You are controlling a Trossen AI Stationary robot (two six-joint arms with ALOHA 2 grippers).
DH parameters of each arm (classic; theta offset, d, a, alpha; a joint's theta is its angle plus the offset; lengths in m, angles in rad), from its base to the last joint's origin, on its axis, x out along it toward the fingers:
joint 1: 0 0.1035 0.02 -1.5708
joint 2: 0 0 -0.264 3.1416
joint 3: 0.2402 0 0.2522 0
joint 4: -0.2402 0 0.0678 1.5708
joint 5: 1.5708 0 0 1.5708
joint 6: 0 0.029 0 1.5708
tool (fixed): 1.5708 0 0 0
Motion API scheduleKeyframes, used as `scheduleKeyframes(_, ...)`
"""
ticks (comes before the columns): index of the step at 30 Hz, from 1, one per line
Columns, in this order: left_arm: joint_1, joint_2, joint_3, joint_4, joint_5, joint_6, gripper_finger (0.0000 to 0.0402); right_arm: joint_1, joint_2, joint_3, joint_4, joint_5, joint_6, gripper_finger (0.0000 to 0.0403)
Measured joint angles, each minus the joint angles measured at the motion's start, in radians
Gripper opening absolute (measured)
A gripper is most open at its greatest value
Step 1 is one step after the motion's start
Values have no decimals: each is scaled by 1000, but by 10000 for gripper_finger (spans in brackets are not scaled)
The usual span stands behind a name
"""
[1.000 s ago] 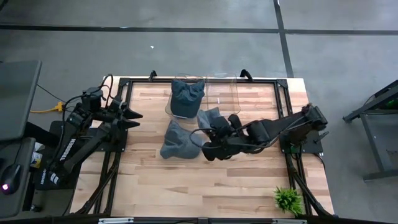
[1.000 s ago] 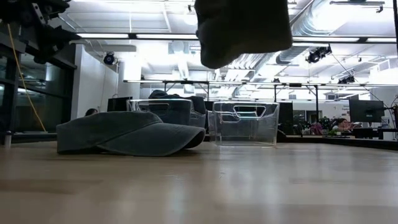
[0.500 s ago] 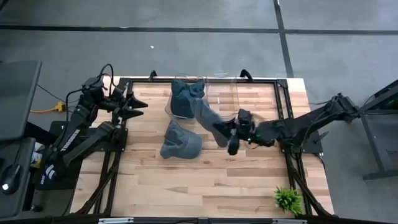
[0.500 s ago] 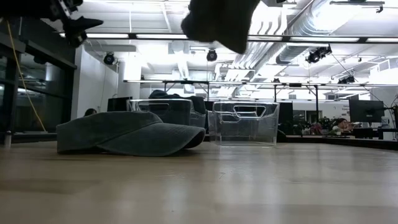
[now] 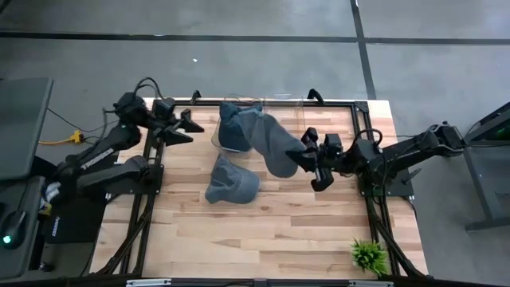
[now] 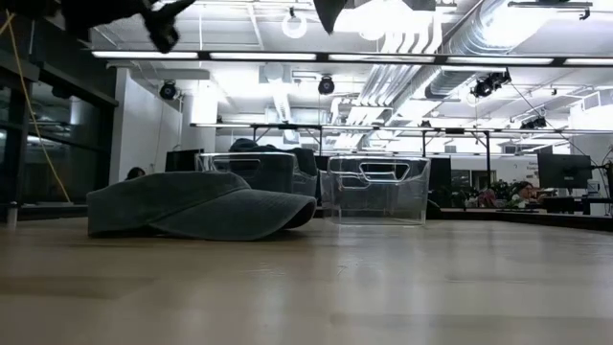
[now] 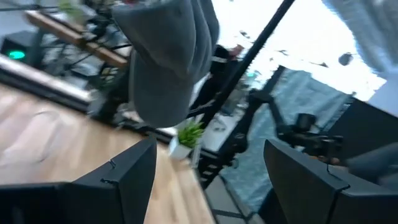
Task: Pick & Place hat
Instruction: Put the right gray cap into the right transparent bin
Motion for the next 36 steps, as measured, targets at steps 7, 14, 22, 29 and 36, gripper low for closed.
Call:
scheduleKeyframes(7, -250, 197, 0, 352, -183, -67, 272, -99, 0, -3, 122, -235, 1, 23)
scheduleKeyframes(14, -400, 430, 0, 770, -325, -182, 272, -181, 0, -3, 134, -398, 57, 23)
scheduleKeyframes(22, -505, 649, 134, 915, -351, -228, 272, -244, 0, -3, 181, -513, 107, 23)
scheduleKeyframes(29, -548, 772, 304, 904, -305, -193, 272, -259, -4, -3, 203, -561, 120, 23)
scheduleKeyframes(36, -530, 779, 331, 631, -333, -50, 272, -259, -65, -3, 146, -586, 114, 23)
